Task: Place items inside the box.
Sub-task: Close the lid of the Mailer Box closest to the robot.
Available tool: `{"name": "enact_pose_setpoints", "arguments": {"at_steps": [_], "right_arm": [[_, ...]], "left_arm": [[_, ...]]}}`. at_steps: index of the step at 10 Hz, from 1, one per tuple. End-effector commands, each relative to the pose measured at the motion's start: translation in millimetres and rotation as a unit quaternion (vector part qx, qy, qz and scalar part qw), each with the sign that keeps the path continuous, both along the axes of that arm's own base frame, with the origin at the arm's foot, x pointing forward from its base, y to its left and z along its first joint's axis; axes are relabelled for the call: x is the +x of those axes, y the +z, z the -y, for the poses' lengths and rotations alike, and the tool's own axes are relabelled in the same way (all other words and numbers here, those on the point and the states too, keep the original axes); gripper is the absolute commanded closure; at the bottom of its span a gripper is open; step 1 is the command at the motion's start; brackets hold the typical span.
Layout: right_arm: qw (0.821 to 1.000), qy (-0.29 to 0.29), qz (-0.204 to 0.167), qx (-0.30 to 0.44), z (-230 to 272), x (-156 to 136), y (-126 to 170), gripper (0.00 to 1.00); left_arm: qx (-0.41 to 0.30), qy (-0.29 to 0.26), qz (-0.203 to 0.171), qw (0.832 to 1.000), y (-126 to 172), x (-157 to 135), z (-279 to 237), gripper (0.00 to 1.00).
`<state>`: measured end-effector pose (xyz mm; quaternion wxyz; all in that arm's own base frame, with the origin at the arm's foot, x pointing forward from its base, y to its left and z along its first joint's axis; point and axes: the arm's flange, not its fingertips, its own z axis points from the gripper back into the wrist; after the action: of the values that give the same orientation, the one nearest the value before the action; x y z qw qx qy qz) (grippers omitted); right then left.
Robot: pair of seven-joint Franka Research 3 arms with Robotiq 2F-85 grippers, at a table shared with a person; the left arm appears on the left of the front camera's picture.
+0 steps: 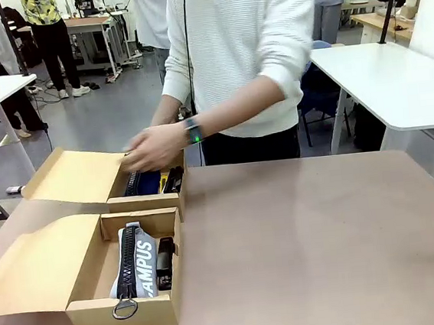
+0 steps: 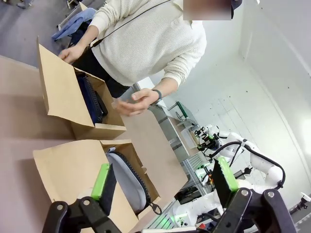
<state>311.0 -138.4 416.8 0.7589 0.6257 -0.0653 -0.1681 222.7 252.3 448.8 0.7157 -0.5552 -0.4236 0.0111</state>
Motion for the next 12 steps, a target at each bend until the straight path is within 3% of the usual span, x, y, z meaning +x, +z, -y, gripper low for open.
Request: {"name": "enact_pose_setpoints", "arguments": {"at_steps": [1, 2, 3, 4, 5, 6, 7, 8, 9, 11, 12], "right_arm": [[1.0, -0.008, -0.008, 0.009, -1.1, 3.0, 5.5, 0.0], [1.0, -0.008, -0.008, 0.009, -1.1, 3.0, 5.5, 0.0], [1.0, -0.008, -0.008, 0.009, -1.1, 3.0, 5.5, 0.0], [1.0, -0.008, -0.008, 0.009, -1.1, 3.0, 5.5, 0.0], [1.0, -0.008, -0.008, 0.009, -1.1, 3.0, 5.5, 0.0], [1.0, -0.008, -0.008, 0.009, -1.1, 3.0, 5.5, 0.0], [1.0, -0.008, -0.008, 0.009, -1.1, 3.0, 5.5, 0.0], [1.0, -0.008, -0.008, 0.009, -1.1, 3.0, 5.5, 0.0], [1.0, -0.008, -0.008, 0.009, -1.1, 3.0, 5.5, 0.0], [1.0, -0.008, -0.008, 0.009, -1.1, 3.0, 5.5, 0.0], [1.0, -0.008, -0.008, 0.009, -1.1, 3.0, 5.5, 0.0]], "left_arm": [[-0.004, 0.002, 0.015, 1.0, 2.0, 0.5, 0.5, 0.0], [0.0, 0.0, 0.0, 1.0, 0.0, 0.0, 0.0, 0.0], [0.054, -0.071, 0.141, 0.986, 15.8, 1.6, 9.5, 0.0], [0.147, -0.145, 0.294, 0.933, 23.0, 11.7, 37.7, 0.0], [0.227, -0.216, 0.39, 0.866, 19.2, 20.1, 62.2, 0.0], [0.397, -0.201, 0.466, 0.765, 8.1, 30.4, 69.6, 0.0], [0.503, -0.189, 0.523, 0.662, 0.4, 39.7, 64.5, 0.0], [0.588, -0.179, 0.542, 0.572, -4.3, 49.2, 43.4, 0.0], [0.612, -0.169, 0.562, 0.531, -7.6, 52.0, 28.5, 0.0], [0.643, -0.215, 0.547, 0.491, -27.2, 66.4, 20.6, 0.0], [0.696, -0.194, 0.501, 0.476, -20.6, 87.3, 9.5, 0.0]]}}
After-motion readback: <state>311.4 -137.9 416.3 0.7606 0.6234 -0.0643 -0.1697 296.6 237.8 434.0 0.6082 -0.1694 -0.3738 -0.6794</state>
